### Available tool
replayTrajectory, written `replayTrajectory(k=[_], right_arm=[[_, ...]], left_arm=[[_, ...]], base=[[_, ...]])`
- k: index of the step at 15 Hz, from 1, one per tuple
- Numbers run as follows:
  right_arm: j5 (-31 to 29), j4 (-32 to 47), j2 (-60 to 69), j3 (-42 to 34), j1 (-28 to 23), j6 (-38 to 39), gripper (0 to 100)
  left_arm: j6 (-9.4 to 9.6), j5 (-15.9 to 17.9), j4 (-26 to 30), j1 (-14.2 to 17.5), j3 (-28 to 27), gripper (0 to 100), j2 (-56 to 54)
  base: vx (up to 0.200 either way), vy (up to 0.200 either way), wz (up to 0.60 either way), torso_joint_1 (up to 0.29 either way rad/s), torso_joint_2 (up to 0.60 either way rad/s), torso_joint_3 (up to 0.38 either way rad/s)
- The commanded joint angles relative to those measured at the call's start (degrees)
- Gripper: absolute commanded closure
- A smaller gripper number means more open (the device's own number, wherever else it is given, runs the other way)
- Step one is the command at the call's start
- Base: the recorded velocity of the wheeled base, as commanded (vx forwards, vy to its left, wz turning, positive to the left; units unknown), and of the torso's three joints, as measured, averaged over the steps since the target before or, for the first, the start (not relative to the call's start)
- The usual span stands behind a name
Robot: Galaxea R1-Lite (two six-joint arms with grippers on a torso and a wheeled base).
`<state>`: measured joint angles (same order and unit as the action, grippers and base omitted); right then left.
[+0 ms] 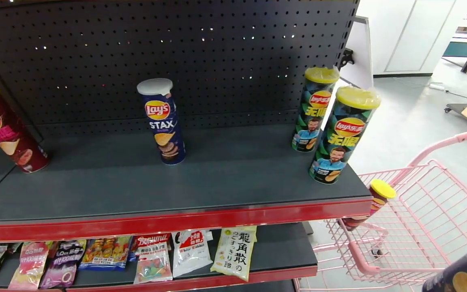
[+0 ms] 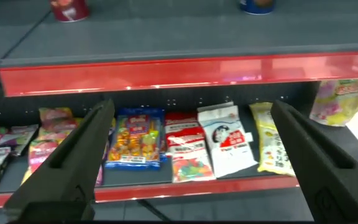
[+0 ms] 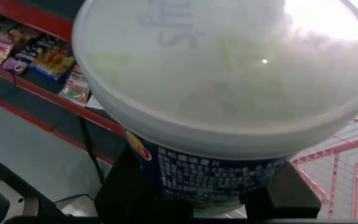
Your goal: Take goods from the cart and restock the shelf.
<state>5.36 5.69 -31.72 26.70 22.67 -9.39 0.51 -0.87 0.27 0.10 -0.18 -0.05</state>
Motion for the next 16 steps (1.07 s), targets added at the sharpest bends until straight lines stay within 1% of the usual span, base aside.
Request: replayTrajectory(k=[1, 3, 4, 6, 8, 9, 10, 14, 16], right_arm=[[1.4, -0.07, -0.62, 0.55, 1.76, -0.54, 100], [4.39, 0.02, -2.65, 2.13, 4.75, -0.54, 100], [7.03, -0.07, -4.4, 2.75, 6.94, 0.16, 100], [7.73, -0.07, -4.93, 3.01, 7.56, 0.51, 100], [8.61, -0.07, -8.27, 4.06, 8.26, 0.77, 100], [10.9, -0.07, -9.15, 4.15, 8.79, 0.77, 100], [10.98, -0.07, -9.15, 4.15, 8.79, 0.77, 100], [11.77, -0.07, -10.12, 4.33, 8.79, 0.33, 100], [11.77, -0.6, -10.03, 4.15, 8.79, 0.25, 100]], left_arm=[[0.02, -0.01, 0.0, -0.01, 0.01, 0, 0.05], [0.02, -0.01, 0.0, -0.01, 0.01, 0, 0.05], [0.02, -0.01, 0.0, -0.01, 0.01, 0, 0.05], [0.02, -0.01, 0.0, -0.01, 0.01, 0, 0.05], [0.02, -0.01, 0.0, 0.08, 0.01, 0, 0.05], [0.02, -0.01, 0.0, -0.01, 0.01, 0, 0.05], [0.02, -0.01, 0.0, 0.08, 0.01, 0, 0.05], [0.1, -0.01, 0.0, -0.01, 0.01, 0, 0.05], [0.1, -0.1, 0.0, -0.01, 0.01, 0, 0.05]], base=[[0.0, 0.2, 0.0, 0.002, 0.0, 0.002], [0.0, 0.2, 0.0, 0.002, 0.0, 0.005], [0.0, 0.2, 0.0, 0.002, 0.01, 0.007], [0.0, 0.2, 0.0, 0.005, 0.0, 0.002], [0.0, 0.2, 0.0, 0.005, 0.01, 0.002], [0.0, 0.2, 0.0, 0.002, 0.0, 0.002], [0.0, 0.2, 0.0, 0.007, 0.0, 0.002], [0.0, 0.0, 0.0, 0.0, 0.0, 0.0], [-0.2, 0.0, 0.0, 0.002, 0.0, 0.002]])
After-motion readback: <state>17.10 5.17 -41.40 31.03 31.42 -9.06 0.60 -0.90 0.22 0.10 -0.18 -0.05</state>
